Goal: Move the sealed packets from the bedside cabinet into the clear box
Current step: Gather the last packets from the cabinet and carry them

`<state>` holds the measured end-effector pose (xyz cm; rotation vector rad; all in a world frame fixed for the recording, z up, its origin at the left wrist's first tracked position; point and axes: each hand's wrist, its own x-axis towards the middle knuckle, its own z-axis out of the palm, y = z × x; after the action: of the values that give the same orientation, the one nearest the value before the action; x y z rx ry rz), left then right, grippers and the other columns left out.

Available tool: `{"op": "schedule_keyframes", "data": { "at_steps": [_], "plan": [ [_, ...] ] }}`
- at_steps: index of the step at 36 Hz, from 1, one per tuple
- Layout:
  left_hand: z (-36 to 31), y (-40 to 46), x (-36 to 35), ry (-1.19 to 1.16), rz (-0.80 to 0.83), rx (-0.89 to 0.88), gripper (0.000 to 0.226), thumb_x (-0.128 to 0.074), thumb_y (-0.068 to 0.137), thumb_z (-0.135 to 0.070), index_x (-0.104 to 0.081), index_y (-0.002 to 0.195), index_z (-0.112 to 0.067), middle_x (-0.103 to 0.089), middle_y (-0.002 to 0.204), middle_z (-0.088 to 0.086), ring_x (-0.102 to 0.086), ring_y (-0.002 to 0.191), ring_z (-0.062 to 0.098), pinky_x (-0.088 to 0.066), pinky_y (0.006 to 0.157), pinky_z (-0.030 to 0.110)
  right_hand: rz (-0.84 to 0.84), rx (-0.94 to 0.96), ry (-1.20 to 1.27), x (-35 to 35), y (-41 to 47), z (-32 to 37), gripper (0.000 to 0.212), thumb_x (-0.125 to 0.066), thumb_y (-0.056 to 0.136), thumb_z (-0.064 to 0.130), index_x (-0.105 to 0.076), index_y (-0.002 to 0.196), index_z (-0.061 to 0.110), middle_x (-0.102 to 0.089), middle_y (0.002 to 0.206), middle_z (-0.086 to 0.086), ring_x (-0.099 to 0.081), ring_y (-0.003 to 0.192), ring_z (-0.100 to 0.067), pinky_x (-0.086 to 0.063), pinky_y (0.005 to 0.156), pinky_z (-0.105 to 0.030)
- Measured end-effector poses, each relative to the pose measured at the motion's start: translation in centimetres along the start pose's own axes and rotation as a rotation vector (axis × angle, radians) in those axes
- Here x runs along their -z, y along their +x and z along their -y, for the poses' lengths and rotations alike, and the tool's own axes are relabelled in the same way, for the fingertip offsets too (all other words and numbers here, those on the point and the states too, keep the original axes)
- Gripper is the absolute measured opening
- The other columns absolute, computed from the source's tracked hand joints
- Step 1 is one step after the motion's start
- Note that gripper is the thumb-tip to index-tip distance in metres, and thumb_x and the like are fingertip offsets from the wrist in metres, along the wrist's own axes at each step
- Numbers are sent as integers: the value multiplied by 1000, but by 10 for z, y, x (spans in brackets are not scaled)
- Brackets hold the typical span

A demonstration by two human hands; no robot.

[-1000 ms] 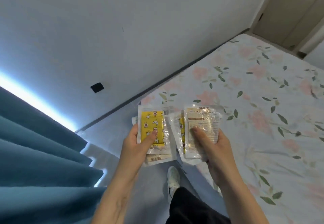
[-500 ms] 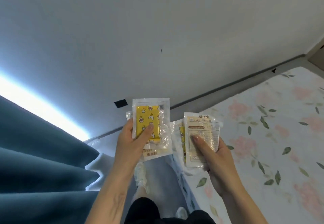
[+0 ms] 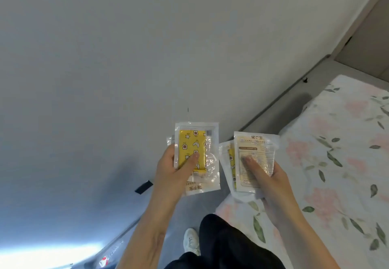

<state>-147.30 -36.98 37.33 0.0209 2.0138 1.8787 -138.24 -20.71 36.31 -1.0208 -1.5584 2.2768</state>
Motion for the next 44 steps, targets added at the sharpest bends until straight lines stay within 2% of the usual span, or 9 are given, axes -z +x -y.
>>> {"op": "schedule_keyframes", "data": {
  "at_steps": [12, 15, 18, 21, 23, 26, 31, 37, 44],
  "plan": [
    [-23, 102, -45, 16, 218, 63, 21, -64, 88, -17, -63, 106, -28, -74, 91, -10, -72, 82, 8, -57, 61, 21, -249, 50, 108, 6, 69, 32, 27, -69, 74, 30, -69, 100, 22, -75, 95, -2, -72, 83, -22, -55, 76, -38],
    [-31, 134, -65, 56, 271, 38, 20, -65, 88, -18, -63, 103, -31, -74, 90, -11, -71, 81, 6, -56, 60, 19, -264, 97, 147, 10, 94, 43, 34, -74, 63, 42, -74, 92, 24, -75, 97, -3, -72, 87, -21, -58, 80, -38],
    [-44, 172, -93, 94, 313, 11, 18, -65, 88, -19, -63, 104, -29, -74, 94, -8, -71, 83, 8, -58, 67, 25, -297, 148, 169, 18, 129, 60, 56, -83, 45, 59, -75, 89, 26, -76, 94, -1, -73, 82, -18, -59, 70, -29],
    [-60, 215, -128, 90, 362, 3, 20, -65, 88, -18, -63, 107, -26, -74, 96, -6, -72, 85, 11, -59, 71, 29, -356, 159, 217, 34, 173, 81, 21, -71, 76, 33, -70, 94, 21, -76, 89, 1, -73, 77, -14, -57, 66, -27],
    [-69, 248, -157, 104, 389, -3, 21, -65, 88, -19, -63, 108, -26, -74, 97, -6, -72, 87, 12, -60, 74, 32, -398, 177, 222, 48, 205, 96, 12, -64, 84, 23, -69, 95, 22, -76, 88, 2, -73, 77, -14, -58, 64, -23],
    [-83, 300, -206, 130, 426, -13, 21, -66, 88, -19, -64, 108, -24, -74, 98, -4, -71, 89, 16, -59, 81, 41, -455, 199, 216, 72, 253, 124, 11, -63, 86, 22, -68, 95, 22, -76, 88, 3, -72, 78, -13, -58, 65, -22],
    [-113, 373, -294, 116, 490, -2, 19, -66, 88, -20, -64, 107, -23, -74, 96, -5, -72, 87, 15, -59, 77, 38, -515, 222, 253, 114, 326, 180, 11, -61, 87, 21, -67, 96, 25, -76, 89, 4, -73, 78, -13, -60, 68, -25],
    [-142, 433, -387, 69, 560, -20, 16, -64, 89, -19, -63, 101, -29, -73, 87, -13, -71, 77, 3, -55, 60, 18, -554, 251, 217, 160, 383, 240, 19, -63, 84, 24, -67, 102, 20, -76, 92, 0, -73, 81, -18, -58, 64, -26],
    [-155, 473, -462, 69, 633, 36, 23, -66, 88, -19, -64, 110, -25, -74, 99, -4, -72, 88, 15, -59, 77, 37, -658, 298, 297, 204, 426, 276, 18, -62, 87, 22, -67, 103, 19, -76, 94, 2, -73, 82, -14, -59, 66, -22]
  ]
}}
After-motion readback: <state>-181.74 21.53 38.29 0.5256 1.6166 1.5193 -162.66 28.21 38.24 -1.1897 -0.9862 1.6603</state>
